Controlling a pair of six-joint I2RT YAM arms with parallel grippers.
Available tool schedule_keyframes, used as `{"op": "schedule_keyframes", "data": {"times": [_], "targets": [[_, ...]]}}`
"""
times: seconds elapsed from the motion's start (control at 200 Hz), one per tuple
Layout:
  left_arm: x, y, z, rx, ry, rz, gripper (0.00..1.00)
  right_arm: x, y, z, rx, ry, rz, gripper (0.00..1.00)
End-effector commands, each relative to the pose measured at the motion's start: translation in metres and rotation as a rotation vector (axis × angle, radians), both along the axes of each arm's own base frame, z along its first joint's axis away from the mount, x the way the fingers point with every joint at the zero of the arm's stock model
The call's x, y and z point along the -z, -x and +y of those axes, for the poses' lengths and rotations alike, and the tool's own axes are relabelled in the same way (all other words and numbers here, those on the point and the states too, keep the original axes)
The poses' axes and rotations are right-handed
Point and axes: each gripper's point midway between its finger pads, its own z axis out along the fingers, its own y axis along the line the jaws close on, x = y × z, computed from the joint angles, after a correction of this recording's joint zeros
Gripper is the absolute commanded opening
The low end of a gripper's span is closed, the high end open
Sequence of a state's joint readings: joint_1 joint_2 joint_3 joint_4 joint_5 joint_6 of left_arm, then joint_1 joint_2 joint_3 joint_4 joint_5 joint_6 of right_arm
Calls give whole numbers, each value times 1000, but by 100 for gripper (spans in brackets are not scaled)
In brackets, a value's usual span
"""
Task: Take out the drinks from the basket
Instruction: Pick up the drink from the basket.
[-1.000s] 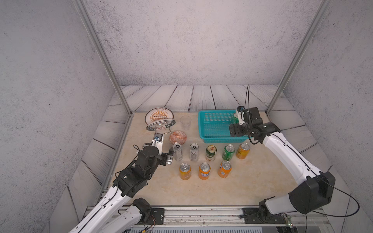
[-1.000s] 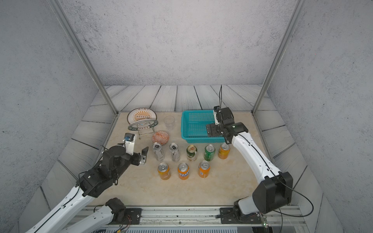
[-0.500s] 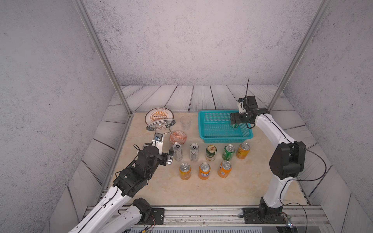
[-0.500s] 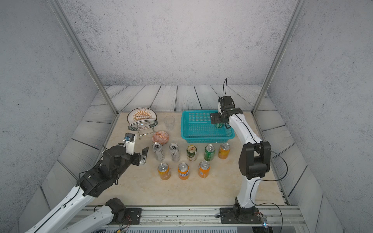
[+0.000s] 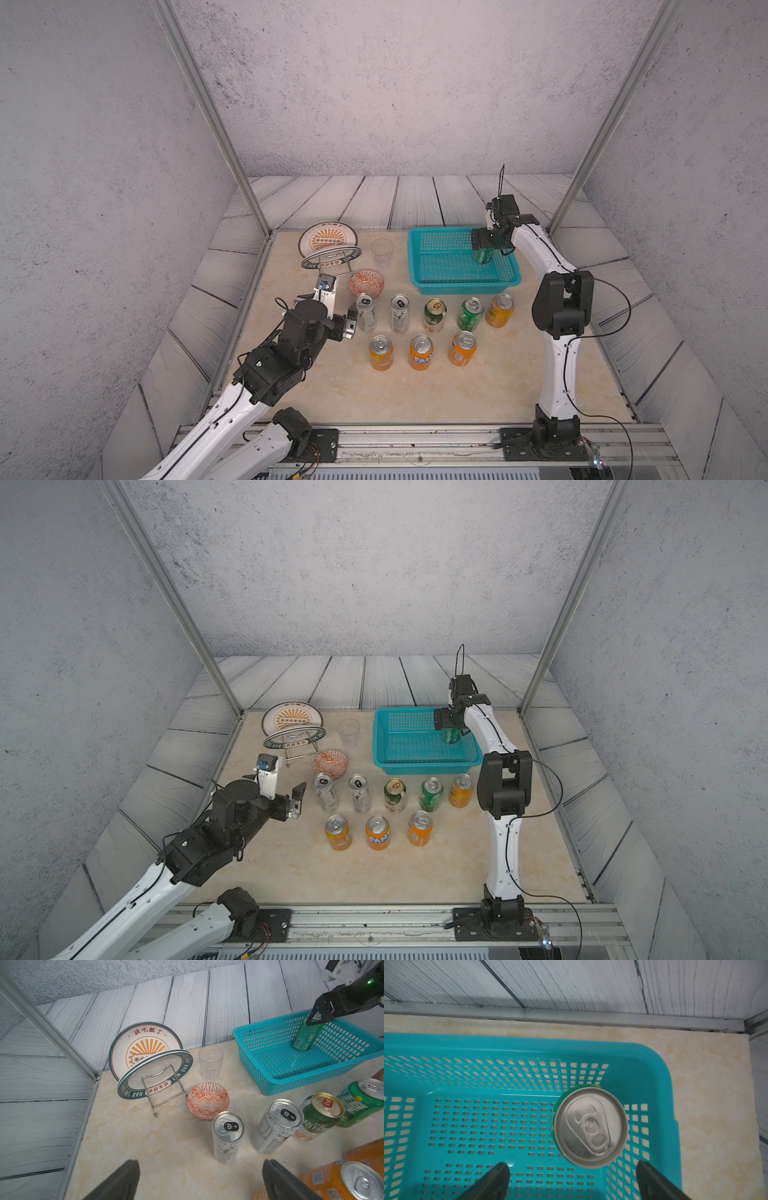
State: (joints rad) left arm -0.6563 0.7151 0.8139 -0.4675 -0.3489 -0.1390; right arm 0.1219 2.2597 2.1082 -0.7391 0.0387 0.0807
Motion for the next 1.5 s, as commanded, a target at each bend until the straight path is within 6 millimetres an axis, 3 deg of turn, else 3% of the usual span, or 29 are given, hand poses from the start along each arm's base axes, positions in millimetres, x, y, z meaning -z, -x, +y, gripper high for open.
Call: {"op": "schedule_keyframes", "data": {"times": [0.0,0.365,0.821,1.181,1.496], "targets": [[2,-2,3,-16,-7,-3,99,17,-5,-9,41,14,34,99],[7,-1,3,-14,-9,13,99,49,-26,-14,70,11,44,96],[7,0,5,-20,-16,13,99,59,-41,-20,61,63,28,85],[7,1,6,-22,-14,10,99,40,-39,-16,36,43,-2,66],[7,-1,4,-18,-9,10,99,-9,-24,-13,21,16,-71,62]]}}
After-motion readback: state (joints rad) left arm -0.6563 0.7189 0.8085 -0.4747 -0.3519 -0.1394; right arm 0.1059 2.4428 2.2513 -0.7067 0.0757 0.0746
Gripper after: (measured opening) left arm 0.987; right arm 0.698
